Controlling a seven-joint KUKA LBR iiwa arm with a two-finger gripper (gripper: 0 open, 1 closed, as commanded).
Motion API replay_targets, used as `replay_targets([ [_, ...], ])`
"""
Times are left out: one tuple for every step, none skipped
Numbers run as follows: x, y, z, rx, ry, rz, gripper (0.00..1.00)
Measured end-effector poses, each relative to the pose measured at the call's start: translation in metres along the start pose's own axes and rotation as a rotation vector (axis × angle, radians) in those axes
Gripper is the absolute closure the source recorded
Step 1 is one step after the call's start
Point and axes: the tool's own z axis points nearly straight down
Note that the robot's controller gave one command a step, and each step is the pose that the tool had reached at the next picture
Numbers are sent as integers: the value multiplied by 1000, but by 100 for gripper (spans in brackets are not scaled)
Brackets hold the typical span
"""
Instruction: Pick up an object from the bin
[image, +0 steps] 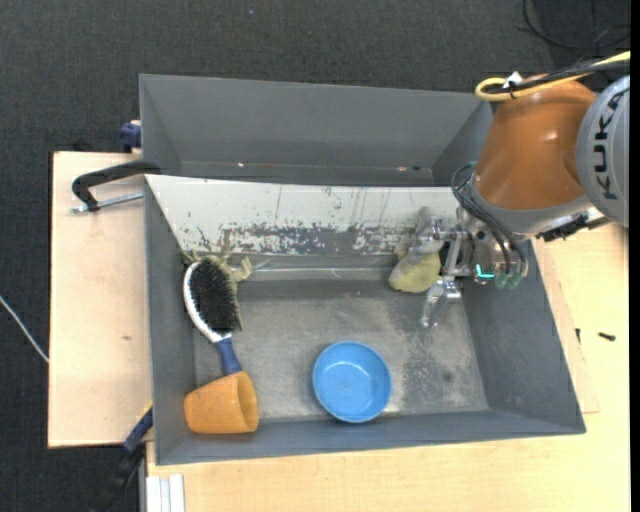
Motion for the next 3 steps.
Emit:
replay_targets([
  [-28, -39, 107, -3, -22, -13, 0],
  [-25, -36, 81, -5, -11, 130, 0],
  [-27, -49, 81, -17, -7, 219, 0],
])
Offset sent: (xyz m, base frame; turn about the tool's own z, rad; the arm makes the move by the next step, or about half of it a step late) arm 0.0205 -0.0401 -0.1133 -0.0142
